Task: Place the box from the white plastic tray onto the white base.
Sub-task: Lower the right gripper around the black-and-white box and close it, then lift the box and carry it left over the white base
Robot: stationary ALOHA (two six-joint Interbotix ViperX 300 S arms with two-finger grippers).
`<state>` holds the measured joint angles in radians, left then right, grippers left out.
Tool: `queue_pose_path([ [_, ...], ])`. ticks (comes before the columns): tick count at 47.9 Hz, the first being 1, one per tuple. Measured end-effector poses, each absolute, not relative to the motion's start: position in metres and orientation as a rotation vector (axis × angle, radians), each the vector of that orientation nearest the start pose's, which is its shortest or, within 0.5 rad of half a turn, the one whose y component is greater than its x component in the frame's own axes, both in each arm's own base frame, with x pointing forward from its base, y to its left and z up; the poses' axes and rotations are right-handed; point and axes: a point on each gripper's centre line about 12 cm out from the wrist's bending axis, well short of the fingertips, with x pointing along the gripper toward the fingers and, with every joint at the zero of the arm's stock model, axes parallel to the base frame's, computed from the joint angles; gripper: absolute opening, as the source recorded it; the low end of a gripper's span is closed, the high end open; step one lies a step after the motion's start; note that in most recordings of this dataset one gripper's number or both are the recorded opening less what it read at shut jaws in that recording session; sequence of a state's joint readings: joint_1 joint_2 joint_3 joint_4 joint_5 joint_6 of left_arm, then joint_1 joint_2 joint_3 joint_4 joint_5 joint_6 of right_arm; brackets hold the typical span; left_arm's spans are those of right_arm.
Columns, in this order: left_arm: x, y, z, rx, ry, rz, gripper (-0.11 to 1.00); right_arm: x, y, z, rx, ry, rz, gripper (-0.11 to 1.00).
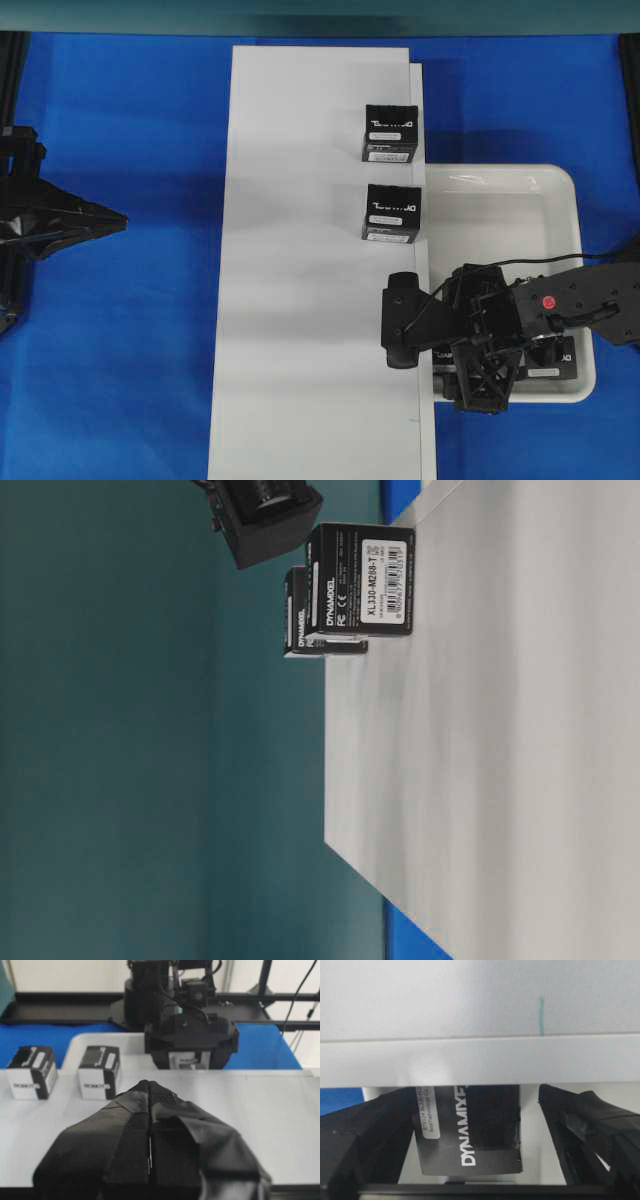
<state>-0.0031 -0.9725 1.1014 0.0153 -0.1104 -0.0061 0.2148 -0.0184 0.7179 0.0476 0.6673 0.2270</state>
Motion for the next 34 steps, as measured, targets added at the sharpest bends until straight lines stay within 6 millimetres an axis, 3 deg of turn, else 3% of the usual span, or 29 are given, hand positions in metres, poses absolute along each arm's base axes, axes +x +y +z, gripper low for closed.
queue_pose_path([
  [6,0.201,-0.001,0.304,0.008,0.018,-0.003,-0.07,0.300,0.069,0.120,0.101,1.375,0.021,0.91],
  [13,0.202,-0.001,0.304,0.008,0.020,-0.003,-0.07,0.298,0.070,0.123,0.116,1.385,0.022,0.59],
  [22,0.201,-0.001,0.304,0.001,0.018,-0.003,-0.07,0.290,0.071,0.138,0.150,1.396,0.026,0.58],
  [34,0.202,-0.001,0.304,-0.003,0.020,-0.005,-0.07,0.278,0.065,0.189,0.179,1.372,0.023,0.58],
])
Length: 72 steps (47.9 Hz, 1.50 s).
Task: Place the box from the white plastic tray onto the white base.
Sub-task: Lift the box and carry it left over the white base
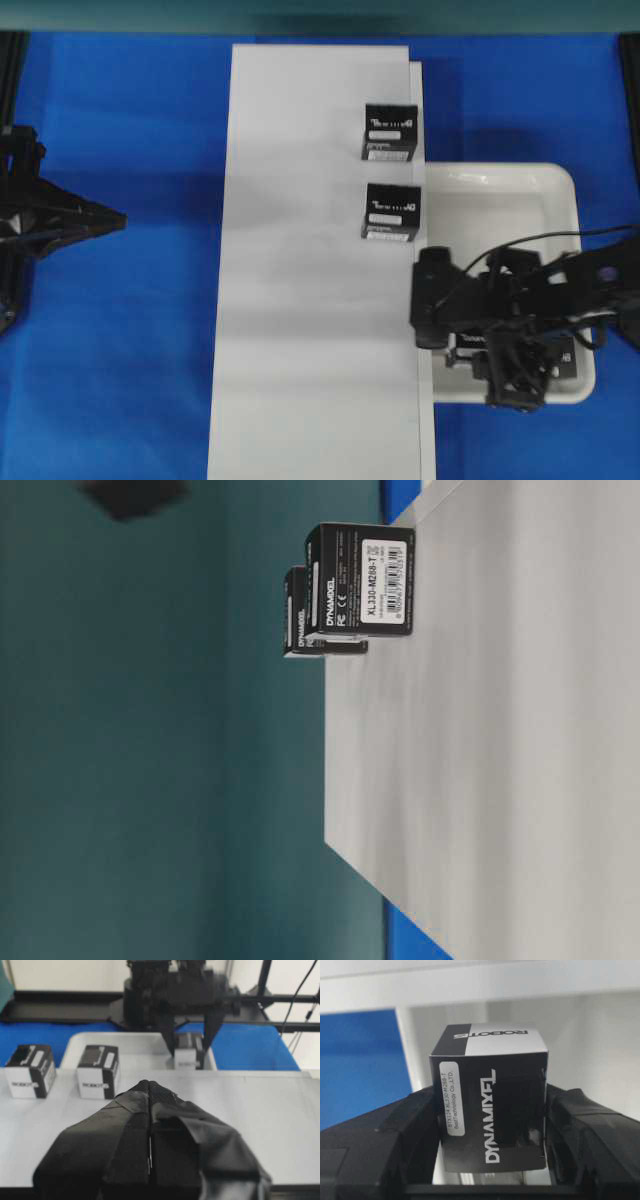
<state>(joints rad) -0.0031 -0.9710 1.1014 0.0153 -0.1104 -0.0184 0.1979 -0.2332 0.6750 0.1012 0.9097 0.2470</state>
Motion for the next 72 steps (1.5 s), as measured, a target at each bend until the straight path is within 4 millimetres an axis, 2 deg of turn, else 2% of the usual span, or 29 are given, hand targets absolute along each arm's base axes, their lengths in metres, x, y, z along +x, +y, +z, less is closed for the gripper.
queue_pose_path([
  [7,0.201,-0.001,0.304,-0.005,0.018,-0.005,-0.07,0.273,0.056,0.228,0.200,1.353,0.014,0.58],
  [15,0.201,-0.001,0.305,-0.005,0.017,-0.005,-0.07,0.277,0.046,0.264,0.224,1.311,-0.005,0.58],
  [21,0.201,-0.001,0.304,-0.005,0.018,-0.003,-0.07,0.285,0.041,0.277,0.227,1.299,-0.017,0.58],
  [32,0.201,-0.002,0.305,-0.005,0.017,-0.012,-0.07,0.307,0.040,0.286,0.219,1.284,-0.014,0.58],
  [42,0.201,-0.004,0.305,-0.005,0.017,-0.019,-0.07,0.333,0.040,0.292,0.161,1.269,0.010,0.58],
  [49,0.201,-0.004,0.305,-0.005,0.015,-0.020,-0.07,0.348,0.038,0.287,0.118,1.280,0.021,0.58],
  [72,0.200,-0.005,0.305,-0.005,0.014,-0.026,-0.07,0.372,0.033,0.240,0.057,1.387,0.046,0.58],
])
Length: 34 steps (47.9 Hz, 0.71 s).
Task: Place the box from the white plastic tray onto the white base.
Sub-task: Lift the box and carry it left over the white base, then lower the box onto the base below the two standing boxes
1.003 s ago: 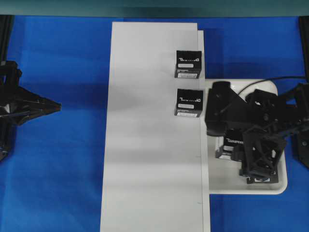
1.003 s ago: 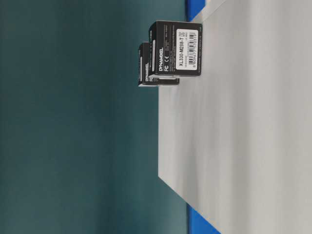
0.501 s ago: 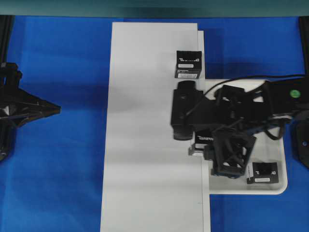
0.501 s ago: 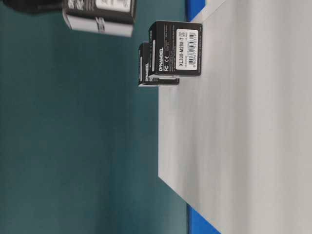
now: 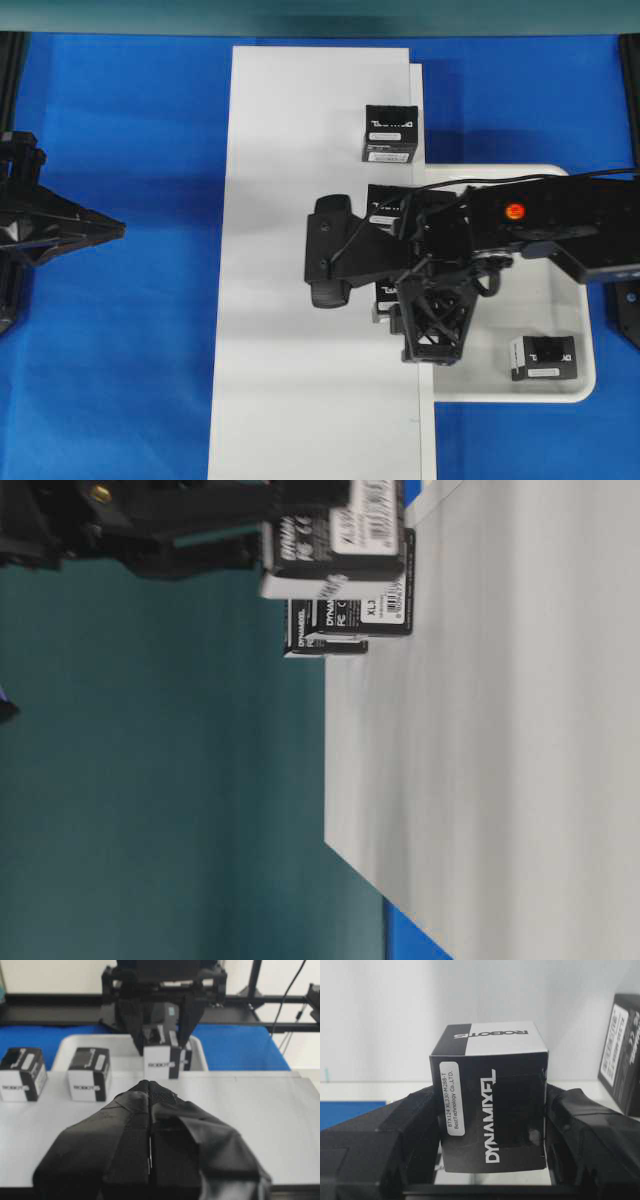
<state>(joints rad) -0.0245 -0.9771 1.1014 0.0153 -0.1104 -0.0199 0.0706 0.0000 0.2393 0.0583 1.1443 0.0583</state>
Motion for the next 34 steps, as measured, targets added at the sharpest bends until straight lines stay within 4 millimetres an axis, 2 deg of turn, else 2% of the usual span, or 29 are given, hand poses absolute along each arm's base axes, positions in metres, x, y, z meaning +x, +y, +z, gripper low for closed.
queue_pose_path([
  [11,0.200,-0.005,0.305,-0.005,0.014,-0.026,-0.07,0.378,0.032,0.226,0.055,1.405,0.043,0.58],
  [34,0.200,-0.007,0.305,-0.004,0.014,-0.035,-0.07,0.383,0.032,0.215,0.059,1.408,0.039,0.58],
])
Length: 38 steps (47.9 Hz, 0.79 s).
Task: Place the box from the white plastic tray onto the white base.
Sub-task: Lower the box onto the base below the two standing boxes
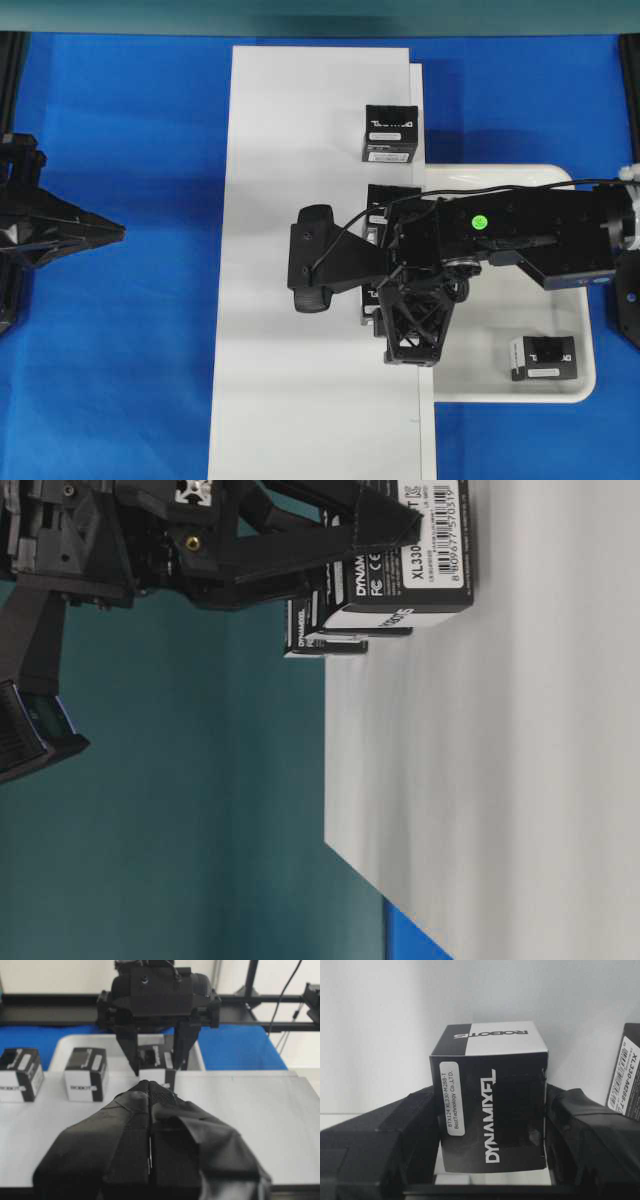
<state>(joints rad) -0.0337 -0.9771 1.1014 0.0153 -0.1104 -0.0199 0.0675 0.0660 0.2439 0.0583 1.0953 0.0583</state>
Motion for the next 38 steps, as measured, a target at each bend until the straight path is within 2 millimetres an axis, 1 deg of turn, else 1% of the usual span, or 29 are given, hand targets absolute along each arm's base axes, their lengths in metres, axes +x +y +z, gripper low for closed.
queue_pose_path([
  [19,0.201,-0.007,0.305,-0.003,0.015,-0.037,-0.07,0.381,0.032,0.204,0.066,1.398,0.033,0.58],
  [38,0.201,-0.007,0.305,-0.004,0.015,-0.037,-0.07,0.379,0.031,0.200,0.069,1.387,0.030,0.58],
])
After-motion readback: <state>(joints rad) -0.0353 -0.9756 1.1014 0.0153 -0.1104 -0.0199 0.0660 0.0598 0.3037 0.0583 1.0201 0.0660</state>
